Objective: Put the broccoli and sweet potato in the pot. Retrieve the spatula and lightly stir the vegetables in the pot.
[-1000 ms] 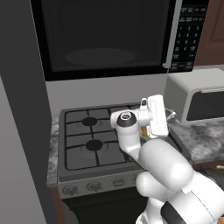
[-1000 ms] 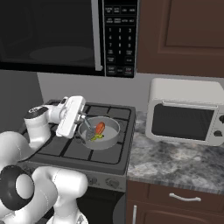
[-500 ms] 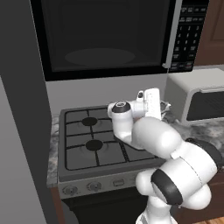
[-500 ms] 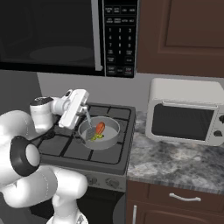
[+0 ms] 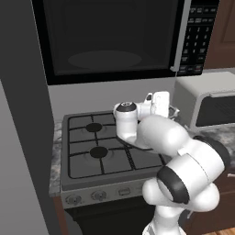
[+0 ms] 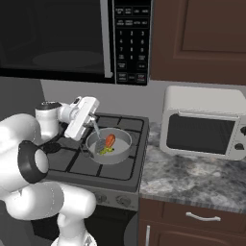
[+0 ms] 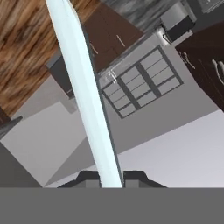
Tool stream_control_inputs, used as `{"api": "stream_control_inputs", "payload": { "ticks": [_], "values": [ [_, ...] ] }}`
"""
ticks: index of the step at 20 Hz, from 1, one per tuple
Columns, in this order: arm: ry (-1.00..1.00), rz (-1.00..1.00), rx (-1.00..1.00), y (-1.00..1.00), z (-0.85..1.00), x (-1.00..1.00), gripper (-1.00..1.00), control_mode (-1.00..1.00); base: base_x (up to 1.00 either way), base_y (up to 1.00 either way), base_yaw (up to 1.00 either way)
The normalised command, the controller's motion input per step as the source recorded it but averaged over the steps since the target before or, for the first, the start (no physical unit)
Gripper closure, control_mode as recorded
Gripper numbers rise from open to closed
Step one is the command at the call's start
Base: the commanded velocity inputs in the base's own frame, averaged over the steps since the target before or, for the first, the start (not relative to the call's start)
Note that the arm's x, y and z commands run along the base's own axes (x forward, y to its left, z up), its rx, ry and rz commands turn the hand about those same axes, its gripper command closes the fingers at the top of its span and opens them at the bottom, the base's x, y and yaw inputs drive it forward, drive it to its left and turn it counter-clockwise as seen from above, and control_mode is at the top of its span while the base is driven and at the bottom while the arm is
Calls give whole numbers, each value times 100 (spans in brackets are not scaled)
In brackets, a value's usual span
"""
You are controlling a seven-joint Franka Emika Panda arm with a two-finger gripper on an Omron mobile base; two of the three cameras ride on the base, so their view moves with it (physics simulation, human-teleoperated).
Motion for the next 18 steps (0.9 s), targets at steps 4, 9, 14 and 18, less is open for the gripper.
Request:
{"api": "stream_control_inputs", "payload": {
  "ticks": [4, 9, 14, 18],
  "values": [
    [0, 0, 7, -21, 12, -40, 100, -100, 0, 0, 0],
    [0, 0, 9, -15, 49, -12, 100, -100, 0, 0, 0],
    [7, 0, 1, 8, -6, 17, 100, -100, 0, 0, 0],
    [17, 0, 0, 23, -56, 17, 100, -100, 0, 0, 0]
  ]
}}
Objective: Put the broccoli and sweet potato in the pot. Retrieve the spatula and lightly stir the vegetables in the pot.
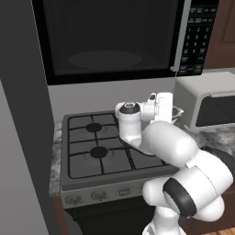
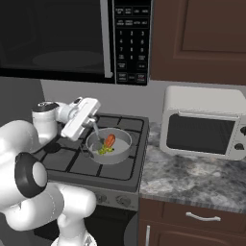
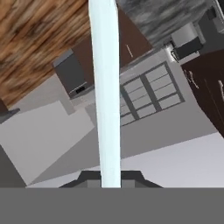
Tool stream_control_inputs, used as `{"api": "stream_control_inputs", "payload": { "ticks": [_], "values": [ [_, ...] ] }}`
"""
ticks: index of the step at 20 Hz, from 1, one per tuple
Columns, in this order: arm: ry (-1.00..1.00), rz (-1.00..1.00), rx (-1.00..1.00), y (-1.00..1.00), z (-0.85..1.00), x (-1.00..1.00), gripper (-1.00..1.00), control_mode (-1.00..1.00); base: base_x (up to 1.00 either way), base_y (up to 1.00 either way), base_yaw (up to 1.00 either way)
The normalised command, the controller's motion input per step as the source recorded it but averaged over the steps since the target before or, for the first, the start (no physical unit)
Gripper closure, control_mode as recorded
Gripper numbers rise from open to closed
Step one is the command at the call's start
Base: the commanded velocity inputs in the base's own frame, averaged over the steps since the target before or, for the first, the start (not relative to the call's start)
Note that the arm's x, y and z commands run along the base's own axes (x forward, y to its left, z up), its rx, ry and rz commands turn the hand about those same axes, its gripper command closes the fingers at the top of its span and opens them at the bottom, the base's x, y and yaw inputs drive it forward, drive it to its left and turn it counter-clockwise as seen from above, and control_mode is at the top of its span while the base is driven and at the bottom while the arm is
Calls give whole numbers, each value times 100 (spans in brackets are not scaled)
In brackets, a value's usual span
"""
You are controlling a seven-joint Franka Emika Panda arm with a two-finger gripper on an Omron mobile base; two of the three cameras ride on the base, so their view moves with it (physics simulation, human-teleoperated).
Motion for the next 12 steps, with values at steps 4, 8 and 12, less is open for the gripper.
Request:
{"api": "stream_control_inputs", "payload": {
  "ticks": [4, 8, 12],
  "values": [
    [2, 0, 0, 20, -10, 27, 100, -100, 0, 0, 0],
    [0, 0, 0, 5, 0, 23, 100, -100, 0, 0, 0],
    [0, 0, 0, 0, -8, 2, 100, -100, 0, 0, 0]
  ]
}}
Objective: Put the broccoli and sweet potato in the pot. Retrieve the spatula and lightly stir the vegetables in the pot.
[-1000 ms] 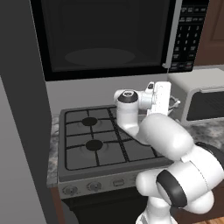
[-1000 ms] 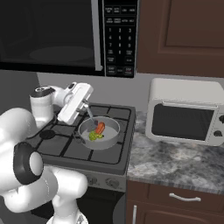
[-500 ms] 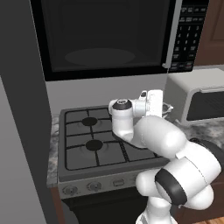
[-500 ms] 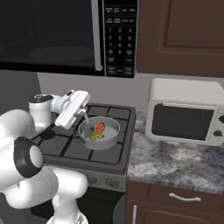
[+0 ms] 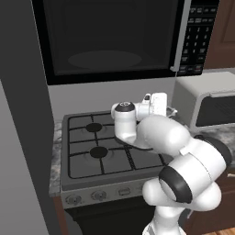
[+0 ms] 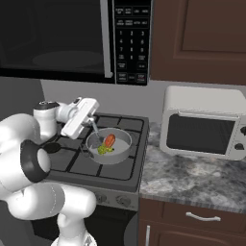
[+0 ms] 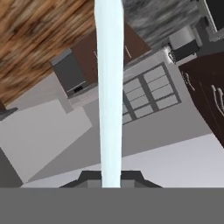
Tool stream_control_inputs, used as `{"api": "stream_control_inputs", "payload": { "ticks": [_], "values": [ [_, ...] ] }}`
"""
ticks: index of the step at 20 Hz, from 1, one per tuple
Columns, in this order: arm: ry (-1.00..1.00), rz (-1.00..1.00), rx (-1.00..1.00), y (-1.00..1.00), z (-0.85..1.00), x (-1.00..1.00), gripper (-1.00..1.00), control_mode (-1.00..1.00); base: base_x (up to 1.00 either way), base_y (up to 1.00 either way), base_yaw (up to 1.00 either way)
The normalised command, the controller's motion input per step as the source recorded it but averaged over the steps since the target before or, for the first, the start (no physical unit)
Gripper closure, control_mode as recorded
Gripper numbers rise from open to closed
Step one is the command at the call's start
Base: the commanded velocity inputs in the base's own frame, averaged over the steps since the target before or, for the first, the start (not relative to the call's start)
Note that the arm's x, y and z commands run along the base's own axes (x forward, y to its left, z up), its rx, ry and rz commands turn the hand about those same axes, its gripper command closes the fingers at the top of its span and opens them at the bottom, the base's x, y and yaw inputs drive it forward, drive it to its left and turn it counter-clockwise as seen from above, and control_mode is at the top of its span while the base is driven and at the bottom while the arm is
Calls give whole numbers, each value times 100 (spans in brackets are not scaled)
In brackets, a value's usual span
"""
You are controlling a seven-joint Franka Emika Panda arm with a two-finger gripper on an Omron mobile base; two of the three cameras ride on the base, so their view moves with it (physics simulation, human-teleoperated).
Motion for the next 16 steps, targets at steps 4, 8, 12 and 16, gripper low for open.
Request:
{"api": "stream_control_inputs", "payload": {
  "ticks": [4, 8, 12, 16],
  "values": [
    [0, 0, 0, 0, -28, 0, 100, -100, 0, 0, 0],
    [0, 0, -2, 0, -20, 0, 100, -100, 0, 0, 0],
    [-1, 0, -3, 0, -3, 14, 100, -100, 0, 0, 0],
    [0, 0, -7, -11, 0, 8, 100, -100, 0, 0, 0]
  ]
}}
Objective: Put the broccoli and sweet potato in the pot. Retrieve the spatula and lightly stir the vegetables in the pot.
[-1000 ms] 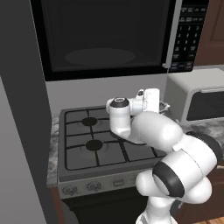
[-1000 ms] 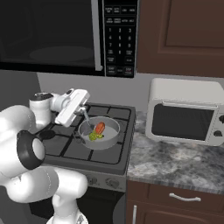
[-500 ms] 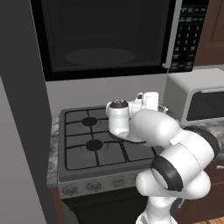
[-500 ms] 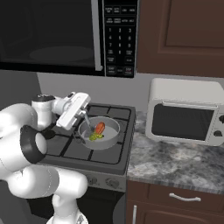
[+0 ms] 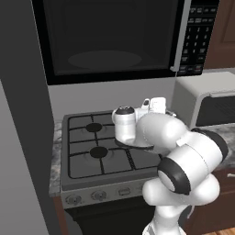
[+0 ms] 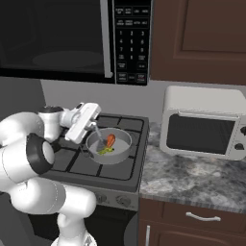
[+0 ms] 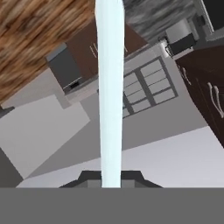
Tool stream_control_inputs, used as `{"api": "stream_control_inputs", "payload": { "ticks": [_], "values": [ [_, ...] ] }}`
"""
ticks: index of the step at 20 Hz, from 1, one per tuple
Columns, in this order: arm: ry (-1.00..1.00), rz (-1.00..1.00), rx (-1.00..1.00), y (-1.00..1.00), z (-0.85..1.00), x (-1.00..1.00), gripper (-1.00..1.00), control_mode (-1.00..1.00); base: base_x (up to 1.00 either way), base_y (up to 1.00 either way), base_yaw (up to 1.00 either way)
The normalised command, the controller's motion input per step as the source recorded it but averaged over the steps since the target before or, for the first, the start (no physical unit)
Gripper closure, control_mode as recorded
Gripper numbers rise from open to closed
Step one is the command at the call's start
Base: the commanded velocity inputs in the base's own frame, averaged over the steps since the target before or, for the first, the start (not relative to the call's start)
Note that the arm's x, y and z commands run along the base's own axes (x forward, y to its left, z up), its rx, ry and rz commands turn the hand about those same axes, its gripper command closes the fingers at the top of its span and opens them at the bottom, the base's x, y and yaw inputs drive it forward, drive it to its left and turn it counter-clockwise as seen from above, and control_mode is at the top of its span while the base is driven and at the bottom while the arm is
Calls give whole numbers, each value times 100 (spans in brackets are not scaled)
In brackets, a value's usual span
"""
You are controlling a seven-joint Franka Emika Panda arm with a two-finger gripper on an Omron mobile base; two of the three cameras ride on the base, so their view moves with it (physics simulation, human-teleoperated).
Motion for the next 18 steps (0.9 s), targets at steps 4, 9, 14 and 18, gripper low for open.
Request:
{"api": "stream_control_inputs", "payload": {
  "ticks": [4, 9, 14, 18],
  "values": [
    [0, 0, -10, -28, 0, 0, 100, -100, 0, 0, 0],
    [0, 0, -13, -10, 1, 0, 100, -100, 0, 0, 0],
    [-2, 0, -3, -1, 25, 0, 100, -100, 0, 0, 0],
    [-10, 0, 0, 0, 69, 0, 100, -100, 0, 0, 0]
  ]
}}
